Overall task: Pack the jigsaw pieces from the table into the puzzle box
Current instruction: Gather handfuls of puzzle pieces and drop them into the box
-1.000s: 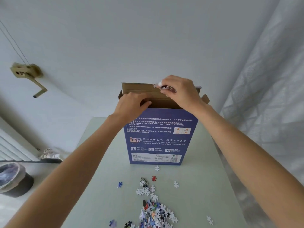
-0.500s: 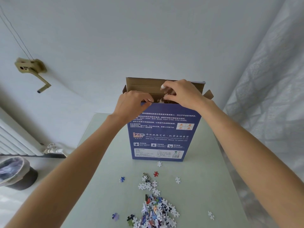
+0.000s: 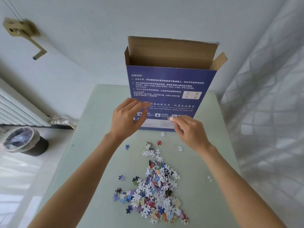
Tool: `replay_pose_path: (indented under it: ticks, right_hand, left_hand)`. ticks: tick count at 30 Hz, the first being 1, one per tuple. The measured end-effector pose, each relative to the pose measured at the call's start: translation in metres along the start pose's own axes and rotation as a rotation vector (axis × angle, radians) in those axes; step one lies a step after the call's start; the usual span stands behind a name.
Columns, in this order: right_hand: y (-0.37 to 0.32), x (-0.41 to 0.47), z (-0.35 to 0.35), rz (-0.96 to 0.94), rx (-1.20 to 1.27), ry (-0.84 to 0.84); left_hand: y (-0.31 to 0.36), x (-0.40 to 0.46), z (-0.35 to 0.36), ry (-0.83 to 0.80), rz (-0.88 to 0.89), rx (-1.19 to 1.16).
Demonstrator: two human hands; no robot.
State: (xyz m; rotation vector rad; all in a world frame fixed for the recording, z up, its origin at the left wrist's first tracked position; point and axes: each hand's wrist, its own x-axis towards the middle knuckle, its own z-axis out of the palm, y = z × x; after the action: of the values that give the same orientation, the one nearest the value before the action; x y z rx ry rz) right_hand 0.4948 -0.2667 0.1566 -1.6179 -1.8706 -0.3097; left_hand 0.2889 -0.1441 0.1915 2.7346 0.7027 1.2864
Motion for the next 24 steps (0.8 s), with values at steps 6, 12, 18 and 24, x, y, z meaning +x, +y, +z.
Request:
replay_pose_path:
  ticks: [6,12,18,24]
  right_hand:
    - [0.023,-0.127,0.050,0.438,0.030,-0.365]
    - [0.040,-0.174,0.078,0.708,0.095,-0.659]
    - [0.024,-0.153,0.123,0.789,0.022,-0.711]
    - [-0.012,-0.133,0.147,0.326,0.174,-0.690]
  left_hand:
    - [-0.019,-0.115,0.039,-0.421,-0.457,-0.031]
    - [-0.038,-0.180,0.074,-0.908,-0.797,0.037]
    - [-0.054,-0.213,0.087,-0.930,-0.752,0.098]
    - [-0.048,-0.220,0.090,-0.935,-0.645,0.086]
